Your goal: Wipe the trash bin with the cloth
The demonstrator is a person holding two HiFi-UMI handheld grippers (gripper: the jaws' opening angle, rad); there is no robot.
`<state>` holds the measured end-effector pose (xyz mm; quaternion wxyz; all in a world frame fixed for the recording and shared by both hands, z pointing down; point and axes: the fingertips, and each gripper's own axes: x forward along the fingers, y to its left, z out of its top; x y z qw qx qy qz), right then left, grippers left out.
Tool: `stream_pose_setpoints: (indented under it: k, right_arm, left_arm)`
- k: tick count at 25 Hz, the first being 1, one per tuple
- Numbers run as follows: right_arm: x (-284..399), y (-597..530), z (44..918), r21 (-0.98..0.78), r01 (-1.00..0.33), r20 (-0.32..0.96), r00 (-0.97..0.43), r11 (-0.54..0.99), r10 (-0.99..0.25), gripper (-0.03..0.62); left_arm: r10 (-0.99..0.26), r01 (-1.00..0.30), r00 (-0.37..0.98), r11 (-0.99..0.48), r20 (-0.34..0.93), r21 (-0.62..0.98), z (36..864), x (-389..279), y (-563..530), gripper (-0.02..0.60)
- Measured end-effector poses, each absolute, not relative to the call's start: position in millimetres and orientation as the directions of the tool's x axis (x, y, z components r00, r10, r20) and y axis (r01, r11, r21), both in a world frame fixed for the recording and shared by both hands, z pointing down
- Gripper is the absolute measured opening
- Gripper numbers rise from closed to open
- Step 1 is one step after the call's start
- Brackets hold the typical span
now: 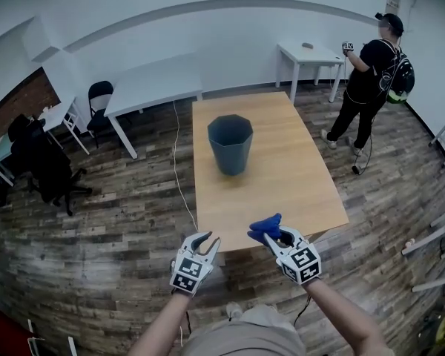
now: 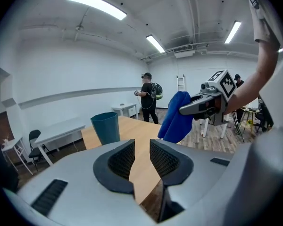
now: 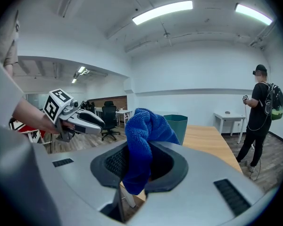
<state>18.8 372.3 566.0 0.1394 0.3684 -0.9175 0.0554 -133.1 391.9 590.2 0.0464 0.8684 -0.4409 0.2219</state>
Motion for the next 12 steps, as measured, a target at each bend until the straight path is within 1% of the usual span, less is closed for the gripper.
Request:
stream_pose_setpoints:
  k: [12]
  right_arm:
    - [43.2, 355.4, 590.3, -0.008, -0.669, 0.334, -0.702, 0.743, -0.629, 0.080]
  left_arm:
    - [-0.698, -0.783, 0.522, -0.621, 0.490, -0.050, 627.6, -96.6, 394.0, 0.110]
